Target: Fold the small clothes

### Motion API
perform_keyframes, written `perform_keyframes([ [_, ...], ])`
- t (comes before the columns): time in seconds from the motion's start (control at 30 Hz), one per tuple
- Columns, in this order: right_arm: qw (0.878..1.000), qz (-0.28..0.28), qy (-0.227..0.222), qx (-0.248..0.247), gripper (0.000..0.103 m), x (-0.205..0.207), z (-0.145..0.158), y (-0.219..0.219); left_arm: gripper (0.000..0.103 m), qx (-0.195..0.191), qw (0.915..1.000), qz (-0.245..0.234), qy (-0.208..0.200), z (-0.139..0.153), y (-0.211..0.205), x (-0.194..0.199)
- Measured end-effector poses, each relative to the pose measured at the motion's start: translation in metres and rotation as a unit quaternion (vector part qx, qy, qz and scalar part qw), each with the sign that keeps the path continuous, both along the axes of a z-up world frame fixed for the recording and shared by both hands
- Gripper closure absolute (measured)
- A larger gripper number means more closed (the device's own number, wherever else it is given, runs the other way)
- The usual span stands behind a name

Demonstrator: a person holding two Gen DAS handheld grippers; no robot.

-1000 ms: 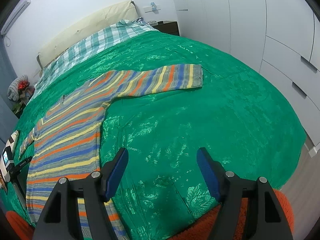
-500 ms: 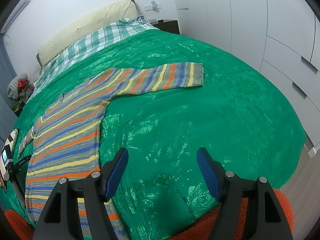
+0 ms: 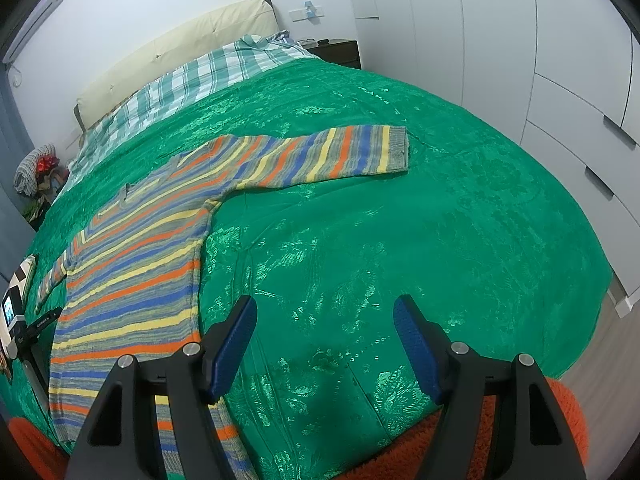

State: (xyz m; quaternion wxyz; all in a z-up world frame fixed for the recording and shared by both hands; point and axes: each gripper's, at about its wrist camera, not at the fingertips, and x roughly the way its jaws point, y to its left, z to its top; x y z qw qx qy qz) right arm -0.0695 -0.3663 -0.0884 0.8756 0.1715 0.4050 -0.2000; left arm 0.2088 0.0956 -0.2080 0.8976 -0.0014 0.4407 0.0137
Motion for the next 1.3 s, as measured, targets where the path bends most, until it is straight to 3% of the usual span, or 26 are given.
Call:
perform_keyframes([
  [1.3, 1.000, -0.001, 0.006, 0.006, 0.032, 0.0034, -0.0042, -0.0035, 0.000, 0.000, 1.0000, 0.000, 0.000, -0.0001, 0.0001, -0.0001],
])
